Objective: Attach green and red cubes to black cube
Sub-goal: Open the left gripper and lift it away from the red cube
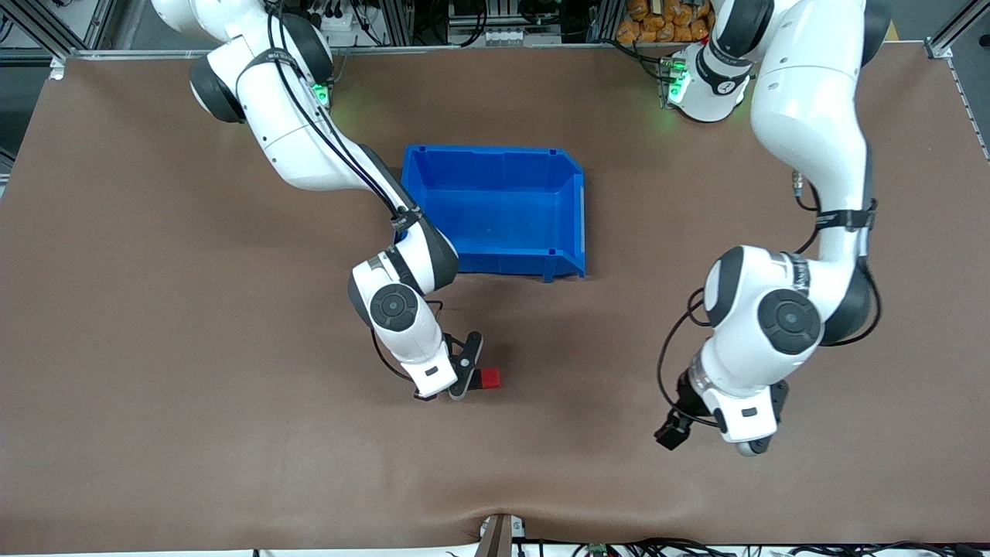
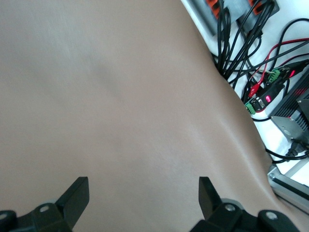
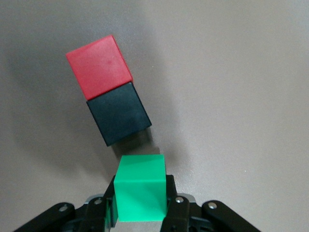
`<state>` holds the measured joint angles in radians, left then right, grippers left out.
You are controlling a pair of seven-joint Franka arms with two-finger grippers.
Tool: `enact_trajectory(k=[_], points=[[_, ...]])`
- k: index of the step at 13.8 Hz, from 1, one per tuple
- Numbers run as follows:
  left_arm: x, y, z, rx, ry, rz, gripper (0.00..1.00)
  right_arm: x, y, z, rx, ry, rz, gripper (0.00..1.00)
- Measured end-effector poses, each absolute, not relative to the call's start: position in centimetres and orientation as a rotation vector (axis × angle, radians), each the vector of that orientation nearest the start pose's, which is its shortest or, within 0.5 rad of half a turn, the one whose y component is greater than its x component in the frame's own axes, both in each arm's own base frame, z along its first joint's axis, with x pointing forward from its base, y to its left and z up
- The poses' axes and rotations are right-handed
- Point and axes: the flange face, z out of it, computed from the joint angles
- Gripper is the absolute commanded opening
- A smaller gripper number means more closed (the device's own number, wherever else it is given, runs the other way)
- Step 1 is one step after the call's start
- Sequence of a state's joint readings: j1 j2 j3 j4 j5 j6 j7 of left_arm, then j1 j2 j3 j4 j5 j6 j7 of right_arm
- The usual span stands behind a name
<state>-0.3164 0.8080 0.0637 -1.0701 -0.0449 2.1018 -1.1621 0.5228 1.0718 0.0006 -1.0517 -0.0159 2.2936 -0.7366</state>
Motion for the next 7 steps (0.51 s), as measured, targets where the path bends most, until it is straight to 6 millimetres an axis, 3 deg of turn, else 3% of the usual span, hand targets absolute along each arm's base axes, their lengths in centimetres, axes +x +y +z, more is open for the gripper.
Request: enact_trajectory(k=[3, 7], points=[[75.6, -20.4, 40.0, -2.946, -1.198, -0.436, 1.0, 68.6, 39.7, 19.0, -2.543, -1.877, -0.268, 0.0], [74.4, -19.5, 46.8, -2.961, -0.928, -0.547, 1.0, 68.2, 40.7, 19.2, -2.53, -1.891, -0.286, 0.0]])
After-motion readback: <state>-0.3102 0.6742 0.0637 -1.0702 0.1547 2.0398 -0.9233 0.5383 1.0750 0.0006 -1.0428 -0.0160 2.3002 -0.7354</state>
